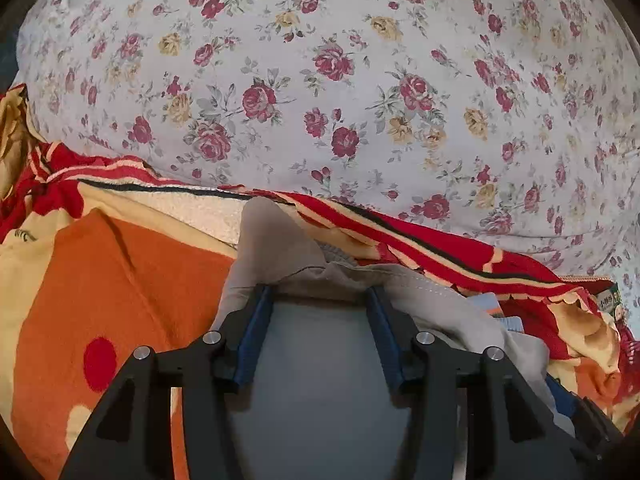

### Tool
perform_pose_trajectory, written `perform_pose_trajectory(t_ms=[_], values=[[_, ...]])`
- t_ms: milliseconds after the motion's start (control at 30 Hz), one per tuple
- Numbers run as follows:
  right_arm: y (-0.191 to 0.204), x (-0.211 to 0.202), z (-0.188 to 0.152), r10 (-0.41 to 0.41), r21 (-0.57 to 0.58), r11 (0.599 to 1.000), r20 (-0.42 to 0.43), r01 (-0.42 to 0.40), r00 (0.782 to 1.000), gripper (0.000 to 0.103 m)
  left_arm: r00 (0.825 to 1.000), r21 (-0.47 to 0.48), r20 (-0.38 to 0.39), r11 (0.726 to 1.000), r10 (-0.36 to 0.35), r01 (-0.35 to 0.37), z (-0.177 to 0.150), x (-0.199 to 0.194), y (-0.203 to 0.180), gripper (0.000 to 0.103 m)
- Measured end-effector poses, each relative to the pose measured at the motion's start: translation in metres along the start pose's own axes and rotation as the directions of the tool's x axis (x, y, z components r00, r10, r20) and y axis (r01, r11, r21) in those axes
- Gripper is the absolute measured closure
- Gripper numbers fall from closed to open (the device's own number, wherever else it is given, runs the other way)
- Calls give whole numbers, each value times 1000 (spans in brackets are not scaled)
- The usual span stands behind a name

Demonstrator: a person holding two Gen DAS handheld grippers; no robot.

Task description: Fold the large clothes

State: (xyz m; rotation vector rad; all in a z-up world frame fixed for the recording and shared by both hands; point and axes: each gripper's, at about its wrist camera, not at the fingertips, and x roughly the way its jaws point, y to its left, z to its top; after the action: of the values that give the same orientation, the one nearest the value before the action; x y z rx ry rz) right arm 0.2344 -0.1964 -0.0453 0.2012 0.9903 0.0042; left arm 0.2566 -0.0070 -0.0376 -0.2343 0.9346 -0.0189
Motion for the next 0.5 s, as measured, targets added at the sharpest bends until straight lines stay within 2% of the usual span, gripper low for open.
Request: perform_pose_trajectory(t_ms=[167,233,300,367,433,500], values=[[-11,2,1,76,51,996,3,-76,997,39,999,-33,8,999,-38,39,-1,0,6,65],[-17,-2,2,120,79,990,1,-120,993,38,996,-71,13,994,-86,86,1,-10,14,65],[-29,-18,4,179,139,974,15,-179,984,39,991,-121,29,983,-133,135,4,-36,25,65],[-41,-53,5,219,182,956,82,-231,972,39,981,-146,94,972,-172,184,6,-72,30,65],[-42,-93,3,227,114,963,149,-245,962,39,963,-97,160,968,-215,232,4,-113,26,65],[-37,-127,-8,207,-3,978,190,-210,960,39,957,-26,185,972,-224,232,-15,-149,22,65]])
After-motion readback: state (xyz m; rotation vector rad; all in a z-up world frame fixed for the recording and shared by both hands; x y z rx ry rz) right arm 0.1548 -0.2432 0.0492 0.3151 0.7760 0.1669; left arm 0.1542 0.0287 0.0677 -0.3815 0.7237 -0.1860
